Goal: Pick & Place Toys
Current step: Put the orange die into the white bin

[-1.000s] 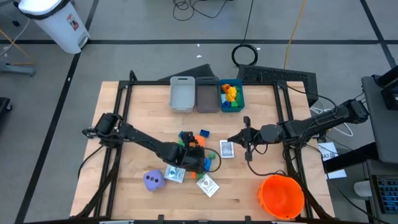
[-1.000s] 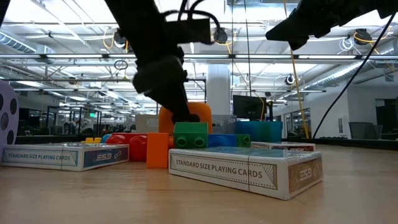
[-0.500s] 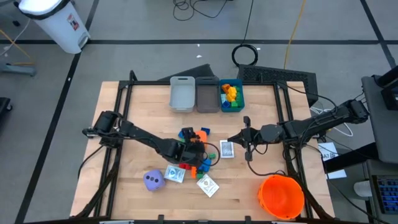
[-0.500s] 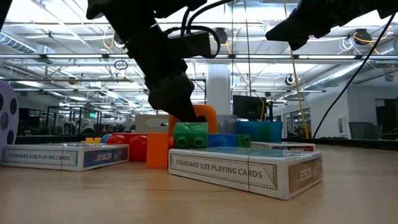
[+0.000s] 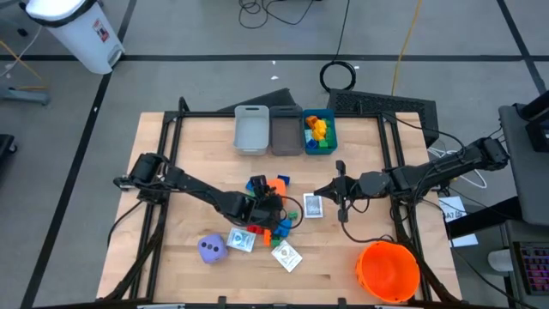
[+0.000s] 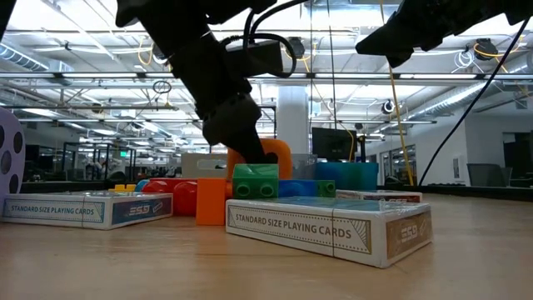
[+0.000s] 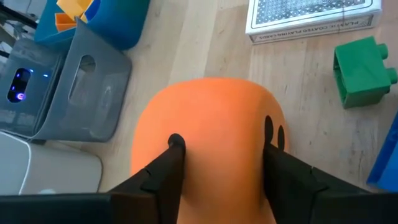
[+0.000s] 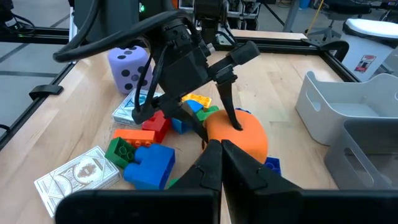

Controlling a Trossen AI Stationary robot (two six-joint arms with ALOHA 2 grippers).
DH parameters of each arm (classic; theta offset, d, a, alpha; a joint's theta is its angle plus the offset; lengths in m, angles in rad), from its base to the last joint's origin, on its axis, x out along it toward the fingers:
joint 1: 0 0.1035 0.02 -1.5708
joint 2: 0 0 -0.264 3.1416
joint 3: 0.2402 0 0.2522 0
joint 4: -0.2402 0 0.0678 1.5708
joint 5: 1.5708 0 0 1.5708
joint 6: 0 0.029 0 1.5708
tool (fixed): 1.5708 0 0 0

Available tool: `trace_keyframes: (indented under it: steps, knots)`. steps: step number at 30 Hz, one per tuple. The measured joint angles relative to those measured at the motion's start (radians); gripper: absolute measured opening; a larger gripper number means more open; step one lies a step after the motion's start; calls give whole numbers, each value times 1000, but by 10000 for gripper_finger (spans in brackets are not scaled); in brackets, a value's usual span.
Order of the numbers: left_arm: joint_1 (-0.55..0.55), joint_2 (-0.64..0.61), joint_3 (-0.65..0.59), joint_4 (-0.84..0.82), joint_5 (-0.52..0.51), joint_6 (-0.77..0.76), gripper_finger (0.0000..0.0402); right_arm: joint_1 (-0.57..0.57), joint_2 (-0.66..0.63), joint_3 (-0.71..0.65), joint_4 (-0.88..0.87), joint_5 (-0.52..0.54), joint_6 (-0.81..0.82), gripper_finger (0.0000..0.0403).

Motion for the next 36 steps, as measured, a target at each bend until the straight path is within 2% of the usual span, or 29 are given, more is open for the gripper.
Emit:
trace_keyframes:
  steps: [7,14,23,29,36]
  knots:
    - [-4,-36,10,-10,-39,11,165,0,0,0,3,0,0,0]
    - [-4,-144,24,-12,-67,38,161,0,0,0,4,0,0,0]
    - [20,-321,26,-16,-260,158,161,0,0,0,4,0,0,0]
    - [121,-438,27,-63,-337,200,161,0,0,0,3,0,0,0]
    - [352,-447,7,-48,-323,148,161,0,0,0,3,0,0,0]
